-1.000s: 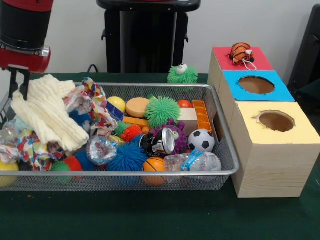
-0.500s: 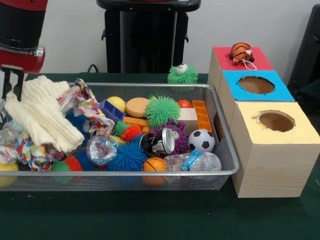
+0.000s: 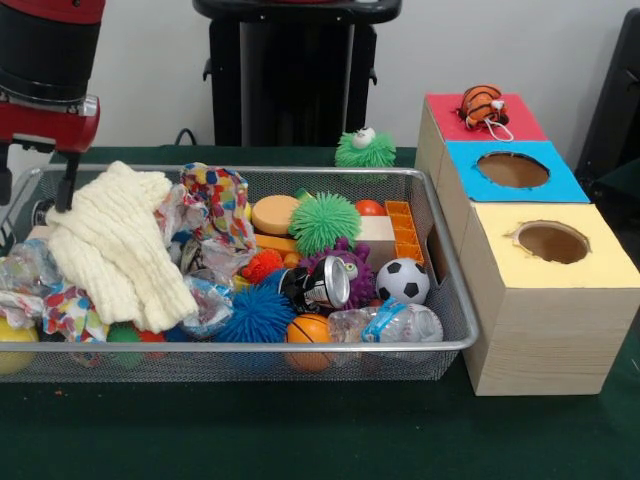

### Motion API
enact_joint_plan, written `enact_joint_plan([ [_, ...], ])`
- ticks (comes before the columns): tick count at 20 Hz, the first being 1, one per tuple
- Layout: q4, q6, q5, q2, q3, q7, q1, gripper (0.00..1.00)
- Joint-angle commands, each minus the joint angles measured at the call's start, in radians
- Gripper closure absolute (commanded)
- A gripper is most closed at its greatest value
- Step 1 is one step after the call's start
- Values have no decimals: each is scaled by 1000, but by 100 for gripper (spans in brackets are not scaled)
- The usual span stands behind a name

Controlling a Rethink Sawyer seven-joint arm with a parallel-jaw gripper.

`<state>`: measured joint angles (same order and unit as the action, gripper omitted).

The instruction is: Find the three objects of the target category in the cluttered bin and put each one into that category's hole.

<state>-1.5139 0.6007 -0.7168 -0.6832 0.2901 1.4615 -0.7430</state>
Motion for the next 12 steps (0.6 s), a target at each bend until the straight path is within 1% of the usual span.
enact_joint_plan([
  [1,-14,105,-24,3,62,-196,9,0],
  [3,-28,112,-8,-1,56,-159,21,0],
  [6,-59,97,6,-4,40,-93,38,0],
  [12,-108,115,70,-10,14,30,83,0],
])
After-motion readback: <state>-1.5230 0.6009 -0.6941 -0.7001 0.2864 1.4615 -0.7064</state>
